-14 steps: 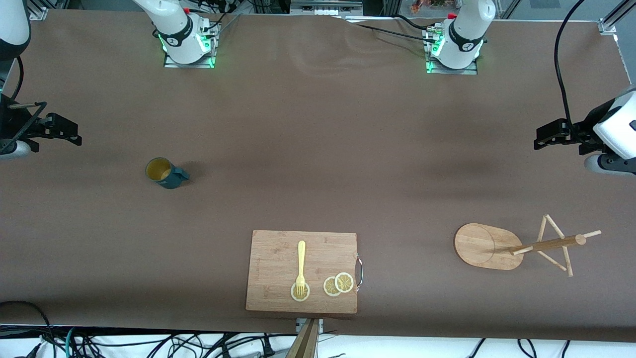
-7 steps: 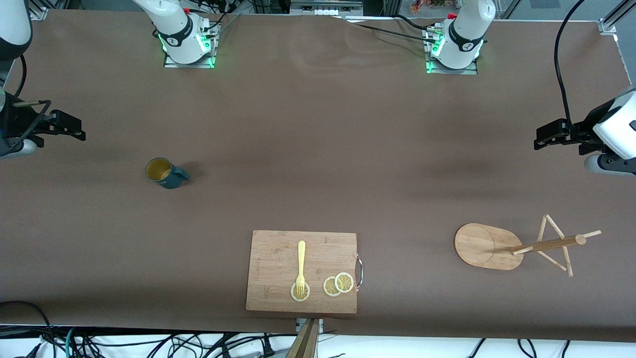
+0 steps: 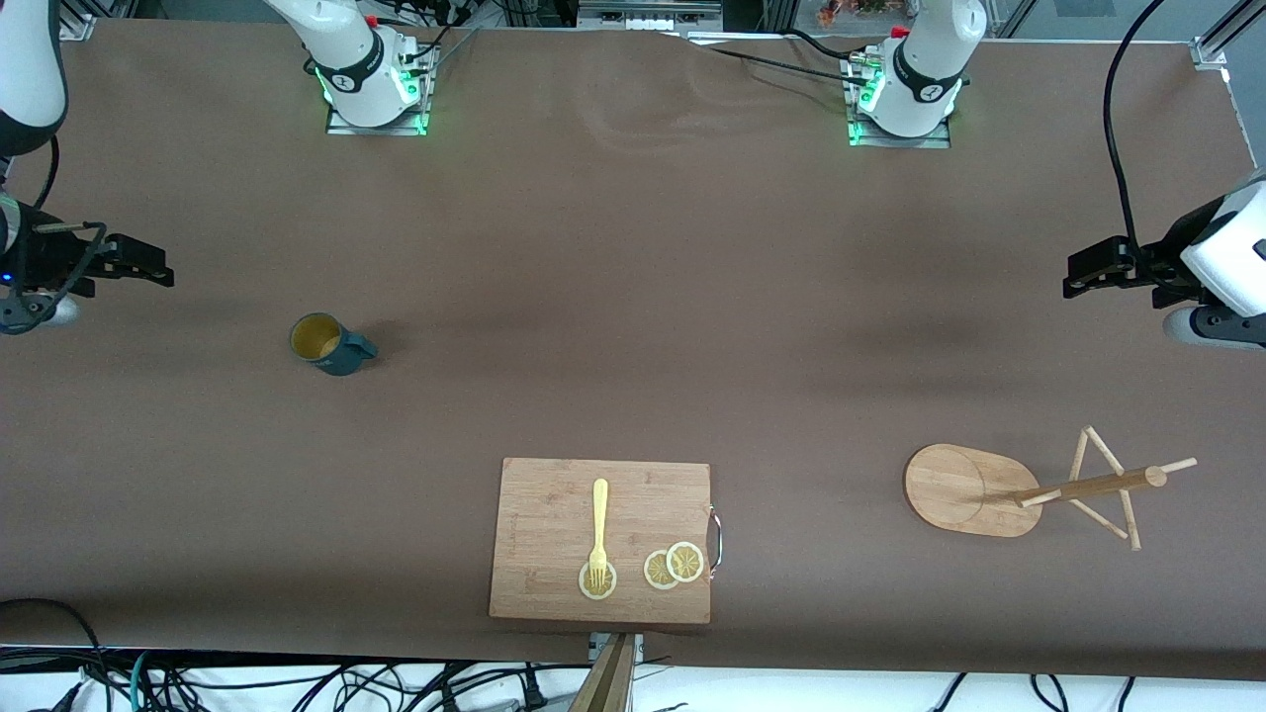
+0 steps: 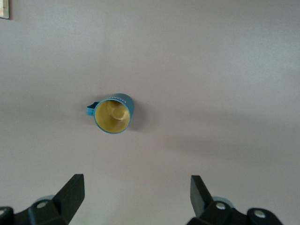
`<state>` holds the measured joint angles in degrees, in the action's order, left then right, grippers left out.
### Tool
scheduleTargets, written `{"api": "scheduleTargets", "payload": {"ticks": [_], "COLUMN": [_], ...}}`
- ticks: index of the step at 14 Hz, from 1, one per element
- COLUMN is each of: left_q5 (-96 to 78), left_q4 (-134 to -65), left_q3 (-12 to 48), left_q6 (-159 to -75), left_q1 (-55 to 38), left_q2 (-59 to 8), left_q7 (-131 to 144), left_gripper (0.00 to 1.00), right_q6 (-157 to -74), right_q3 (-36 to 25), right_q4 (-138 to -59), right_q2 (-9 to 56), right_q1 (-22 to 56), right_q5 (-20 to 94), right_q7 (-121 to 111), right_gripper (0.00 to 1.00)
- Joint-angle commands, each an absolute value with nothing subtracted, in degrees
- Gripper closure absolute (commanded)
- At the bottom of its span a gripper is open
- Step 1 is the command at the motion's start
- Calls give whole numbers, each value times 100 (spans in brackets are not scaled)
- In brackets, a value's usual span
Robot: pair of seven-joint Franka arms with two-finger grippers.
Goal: Pass cup and hang on rack
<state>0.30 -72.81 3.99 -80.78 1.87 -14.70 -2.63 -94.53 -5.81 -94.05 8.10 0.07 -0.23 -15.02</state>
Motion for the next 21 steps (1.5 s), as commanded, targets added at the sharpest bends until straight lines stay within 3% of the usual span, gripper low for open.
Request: {"api": "scheduleTargets", "payload": {"ticks": [1, 8, 12, 21], "left_q5": [88, 88, 88, 88], "left_q4": [-7075, -7075, -7075, -7075], "left_q3": [396, 396, 387, 387], "left_q6": [-8016, -8016, -8016, -8016], "left_q1": [158, 167, 167, 158], "left_q2": [-1556, -1556, -1556, -1564], "left_q7": [-185, -193, -193, -220], "left_gripper": [0, 0, 0, 0], "right_q6": [-9614, -11564, -11680, -14166], "right_q3": [-527, -527, -527, -598], "right_q4": [-9474, -10783, -11125, -13015], "right_q2": [966, 1141, 1345, 1213], "right_q1": [184, 579, 571, 536], "right_q5": [0, -26, -18, -26], "right_q7": [-1424, -1213, -1046, -1063], "right_gripper": [0, 0, 0, 0]}}
